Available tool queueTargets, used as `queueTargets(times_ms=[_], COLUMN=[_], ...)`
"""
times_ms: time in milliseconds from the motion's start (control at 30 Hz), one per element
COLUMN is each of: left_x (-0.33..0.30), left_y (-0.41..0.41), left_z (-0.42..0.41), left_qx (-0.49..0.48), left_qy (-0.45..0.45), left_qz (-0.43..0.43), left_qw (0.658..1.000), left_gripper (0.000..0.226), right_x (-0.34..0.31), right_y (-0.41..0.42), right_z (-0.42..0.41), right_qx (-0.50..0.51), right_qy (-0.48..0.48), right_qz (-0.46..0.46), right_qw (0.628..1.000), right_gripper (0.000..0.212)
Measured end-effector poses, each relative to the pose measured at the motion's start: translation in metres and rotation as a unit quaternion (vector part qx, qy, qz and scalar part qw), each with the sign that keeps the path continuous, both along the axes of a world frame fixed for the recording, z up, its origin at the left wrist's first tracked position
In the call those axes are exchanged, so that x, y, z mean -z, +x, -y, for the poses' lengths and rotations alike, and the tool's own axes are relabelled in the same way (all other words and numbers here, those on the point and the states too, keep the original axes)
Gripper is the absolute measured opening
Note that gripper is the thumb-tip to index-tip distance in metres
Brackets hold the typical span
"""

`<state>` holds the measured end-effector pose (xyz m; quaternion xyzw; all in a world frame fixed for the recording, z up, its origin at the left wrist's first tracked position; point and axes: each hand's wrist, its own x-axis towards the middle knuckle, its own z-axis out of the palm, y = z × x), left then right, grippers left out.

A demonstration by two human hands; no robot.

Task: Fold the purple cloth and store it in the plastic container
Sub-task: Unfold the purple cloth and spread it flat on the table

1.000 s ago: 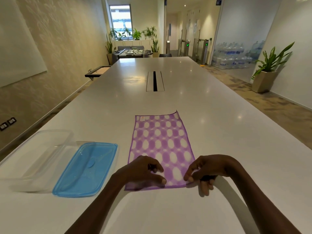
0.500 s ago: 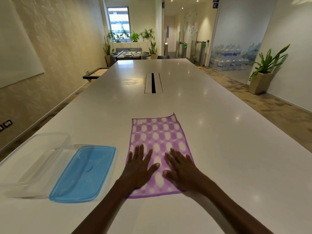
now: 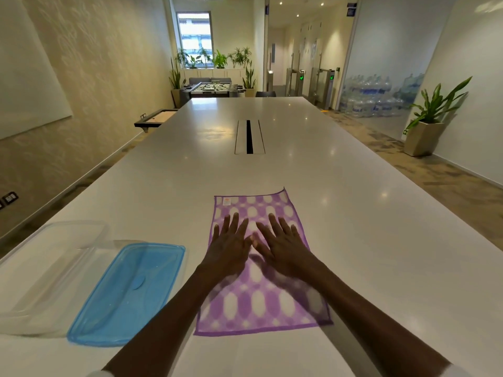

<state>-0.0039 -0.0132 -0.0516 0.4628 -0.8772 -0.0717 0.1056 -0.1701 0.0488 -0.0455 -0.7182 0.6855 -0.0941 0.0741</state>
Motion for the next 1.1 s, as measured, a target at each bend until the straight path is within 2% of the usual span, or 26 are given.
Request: queueTargets(times_ms=[133,267,400,500,667,867,1100], left_x=[0.001,0.020,0.028,0.025,0.014,0.016,0.034], left_y=[-0.006,0.003,0.005,0.001,-0.009,-0.016,-0.012], left_z=[0.031,0.050,0.056,0.057,0.069,0.096,0.110], left_qx=[-0.008,-0.026,-0.019,-0.028,-0.050,-0.067,-0.084], left_qy=[0.018,0.078,0.081,0.078,0.014,0.046,0.054], left_qz=[0.004,0.052,0.060,0.032,-0.032,-0.050,-0.011], left_qw=[1.000,0.995,0.995,0.996,0.998,0.995,0.995], left_gripper=[0.058,0.064,0.066,0.063,0.058,0.065,0.078], right_x=[0.002,0.023,0.038,0.035,0.022,0.023,0.030], right_y=[-0.003,-0.010,-0.012,-0.010,-0.013,-0.034,-0.051], right_z=[0.035,0.046,0.048,0.056,0.081,0.112,0.123], right_qx=[-0.004,0.020,0.050,0.065,0.081,0.081,0.144], right_qy=[-0.003,0.042,0.033,0.050,-0.008,0.013,0.042], right_qz=[-0.032,-0.021,-0.018,-0.008,-0.008,-0.019,0.006], right_qw=[0.999,0.999,0.998,0.997,0.997,0.996,0.989], right_gripper=[0.064,0.066,0.070,0.072,0.071,0.068,0.099])
